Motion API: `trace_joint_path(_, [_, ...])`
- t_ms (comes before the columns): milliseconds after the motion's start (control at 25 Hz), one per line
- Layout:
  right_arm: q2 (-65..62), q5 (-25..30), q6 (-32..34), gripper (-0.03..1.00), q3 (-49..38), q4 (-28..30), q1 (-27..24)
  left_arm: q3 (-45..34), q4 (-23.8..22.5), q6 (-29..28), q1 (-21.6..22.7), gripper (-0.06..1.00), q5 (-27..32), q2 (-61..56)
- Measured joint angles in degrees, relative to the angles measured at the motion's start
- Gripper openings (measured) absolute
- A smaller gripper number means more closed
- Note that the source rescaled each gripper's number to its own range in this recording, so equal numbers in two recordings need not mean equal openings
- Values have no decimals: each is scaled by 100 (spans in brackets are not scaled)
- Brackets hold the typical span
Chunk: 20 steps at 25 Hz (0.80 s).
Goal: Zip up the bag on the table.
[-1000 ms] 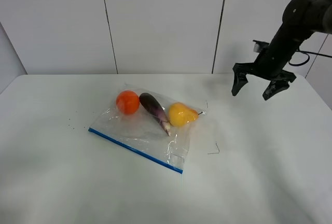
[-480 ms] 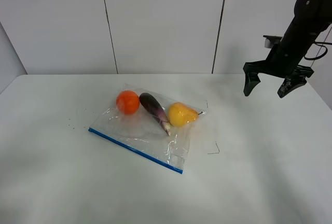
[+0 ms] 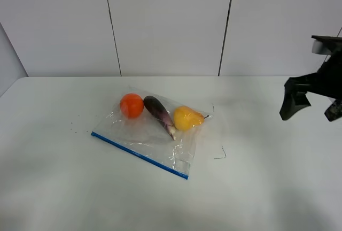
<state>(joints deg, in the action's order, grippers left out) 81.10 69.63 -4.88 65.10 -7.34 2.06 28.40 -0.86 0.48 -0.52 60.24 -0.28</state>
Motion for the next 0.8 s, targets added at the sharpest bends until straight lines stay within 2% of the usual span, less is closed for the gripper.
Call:
trace_joint_path(200, [-1408,-70,0,100,-1302,23,0,0,5,1,0,91,0,0])
trace_joint_path(400, [-2943,-710,-30,100,-2457,44,0,0,7,1,0,91,0,0])
trace_joint_path(440, [-2943,-710,-30,100,-2457,44,0,0,7,1,0,91,0,0])
trace_joint_path(520, [-3839,-755,-42,100,-2972,43,0,0,7,6,0,91,0,0])
trace_joint_path(680, [-5054,-787,-42,100,-3466,43,0,0,7,6,0,91,0,0])
trace_joint_path(800, [-5787,-1027,-42,100,-3595,18,0,0,7,6,0,91,0,0])
